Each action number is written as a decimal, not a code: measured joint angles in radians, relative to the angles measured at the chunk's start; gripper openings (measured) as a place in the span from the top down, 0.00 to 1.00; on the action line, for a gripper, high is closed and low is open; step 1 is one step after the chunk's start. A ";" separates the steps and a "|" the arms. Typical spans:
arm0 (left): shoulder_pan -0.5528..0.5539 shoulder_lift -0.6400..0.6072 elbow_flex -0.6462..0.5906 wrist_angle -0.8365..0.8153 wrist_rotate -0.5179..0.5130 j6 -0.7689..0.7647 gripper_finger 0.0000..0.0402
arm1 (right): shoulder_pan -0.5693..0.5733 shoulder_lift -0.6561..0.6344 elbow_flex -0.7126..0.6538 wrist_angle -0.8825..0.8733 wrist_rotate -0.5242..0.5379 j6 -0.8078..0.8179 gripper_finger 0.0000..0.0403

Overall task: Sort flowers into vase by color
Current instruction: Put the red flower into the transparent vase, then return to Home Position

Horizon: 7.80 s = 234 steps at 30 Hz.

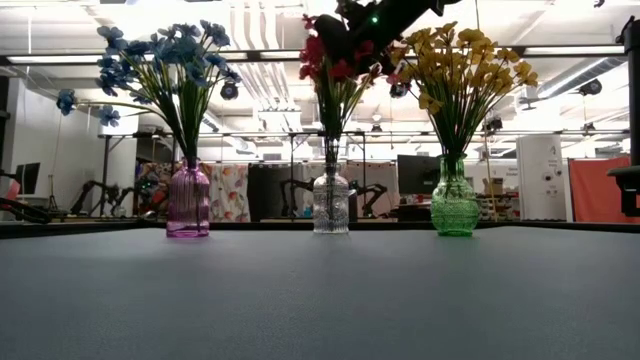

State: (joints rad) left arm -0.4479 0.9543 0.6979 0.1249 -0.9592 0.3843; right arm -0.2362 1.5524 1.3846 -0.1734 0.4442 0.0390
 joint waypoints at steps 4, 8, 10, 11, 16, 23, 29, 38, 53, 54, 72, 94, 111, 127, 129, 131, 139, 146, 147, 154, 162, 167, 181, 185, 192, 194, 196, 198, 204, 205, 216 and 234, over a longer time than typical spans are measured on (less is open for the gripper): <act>0.000 0.000 0.000 0.000 0.000 0.000 0.54 | -0.005 0.000 0.000 0.000 0.000 0.004 0.96; 0.000 0.000 0.000 0.000 0.000 0.000 0.54 | -0.007 0.000 0.000 0.000 0.000 0.006 0.96; 0.000 0.000 0.000 0.000 0.000 0.000 0.54 | -0.008 0.001 -0.001 -0.001 0.000 0.014 0.96; 0.000 0.000 0.000 0.000 0.000 0.000 0.54 | -0.008 0.001 -0.001 -0.002 0.000 0.015 0.96; 0.000 0.000 0.000 0.001 0.000 0.000 0.54 | -0.008 0.002 -0.003 -0.011 -0.008 0.021 0.96; 0.000 0.000 0.000 0.002 0.000 0.000 0.54 | -0.013 0.039 -0.004 -0.030 -0.008 0.021 0.96; 0.000 0.000 0.000 0.002 0.000 0.000 0.54 | -0.013 0.064 -0.004 -0.020 -0.007 0.002 0.96; 0.000 0.000 0.000 0.000 0.000 0.000 0.54 | -0.008 0.049 -0.004 -0.031 0.001 -0.011 0.95; 0.000 0.000 0.000 0.000 0.000 0.000 0.54 | 0.016 0.018 0.000 -0.050 0.001 -0.002 0.56; 0.000 0.000 0.000 0.000 0.000 0.000 0.54 | 0.017 0.010 0.000 -0.062 0.001 0.005 0.55; 0.000 0.000 0.000 0.000 0.000 0.000 0.54 | 0.082 -0.086 0.001 -0.100 0.002 0.015 0.39; -0.504 0.036 0.232 -0.476 -0.041 -0.313 0.54 | 0.488 -0.431 -0.134 -0.105 0.042 -0.168 0.36; -0.998 0.248 0.102 -0.497 -0.468 -0.695 0.66 | 0.799 -0.694 -0.718 0.111 0.132 0.103 0.38; -0.894 0.045 -0.219 -0.484 -0.450 -0.994 1.00 | 0.572 -0.759 -0.980 0.509 -0.091 -0.037 0.39; -0.894 -0.021 -0.241 -0.508 -0.458 -0.964 1.00 | 0.532 -0.779 -0.984 0.511 -0.133 -0.063 0.39; -0.894 -0.099 -0.260 -0.555 -0.472 -0.958 1.00 | 0.489 -0.802 -0.992 0.515 -0.172 -0.084 0.39; -0.894 -0.426 -0.380 -0.628 -0.467 -0.977 1.00 | 0.343 -0.914 -1.137 0.615 -0.296 -0.084 0.39; -0.891 -0.538 -0.388 -0.605 -0.524 -0.955 1.00 | 0.294 -1.022 -1.265 0.705 -0.334 -0.046 0.39; -0.891 -0.540 -0.388 -0.604 -0.558 -0.963 1.00 | 0.290 -1.036 -1.280 0.711 -0.340 -0.045 0.39; -0.867 -0.530 -0.398 -0.605 -0.612 -0.999 1.00 | 0.265 -1.123 -1.372 0.766 -0.348 -0.042 0.39; -0.768 -0.532 -0.456 -0.610 -0.613 -1.063 1.00 | 0.249 -1.149 -1.372 0.758 -0.328 -0.146 0.39; -0.744 -0.533 -0.540 -0.614 -0.612 -1.185 1.00 | 0.248 -1.161 -1.372 0.820 -0.373 -0.158 0.39; -0.742 -0.531 -0.560 -0.588 -0.525 -0.994 1.00 | 0.249 -1.209 -1.369 0.656 -0.304 -0.362 0.47; -0.741 -0.530 -0.560 -0.588 -0.533 -0.999 1.00 | 0.249 -1.211 -1.369 0.657 -0.259 -0.346 0.47; -0.741 -0.530 -0.562 -0.578 -0.509 -1.003 1.00 | 0.249 -1.211 -1.369 0.657 -0.259 -0.191 0.47; -0.741 -0.531 -0.562 -0.578 -0.488 -1.003 1.00 | 0.249 -1.211 -1.369 0.657 -0.259 -0.156 0.47; -0.741 -0.530 -0.562 -0.577 -0.467 -1.003 1.00 | 0.249 -1.211 -1.369 0.657 -0.259 -0.135 0.47; -0.741 -0.530 -0.562 -0.577 -0.447 -1.003 1.00 | 0.249 -1.211 -1.369 0.657 -0.259 -0.134 0.47; -0.741 -0.530 -0.562 -0.576 -0.378 -1.003 1.00 | 0.249 -1.211 -1.369 0.657 -0.259 -0.149 0.47; -0.741 -0.530 -0.562 -0.576 -0.366 -1.003 1.00 | 0.249 -1.211 -1.369 0.656 -0.259 -0.151 0.47; -0.741 -0.530 -0.562 -0.573 -0.279 -1.003 1.00 | 0.249 -1.211 -1.369 0.656 -0.259 -0.151 0.47; -0.741 -0.530 -0.562 -0.574 -0.278 -1.003 1.00 | 0.249 -1.210 -1.369 0.656 -0.259 -0.151 0.47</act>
State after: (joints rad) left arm -1.1892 0.4240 0.1360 -0.4492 -1.2377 -0.6186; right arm 0.0124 0.3420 0.0151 0.4827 0.1848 -0.1120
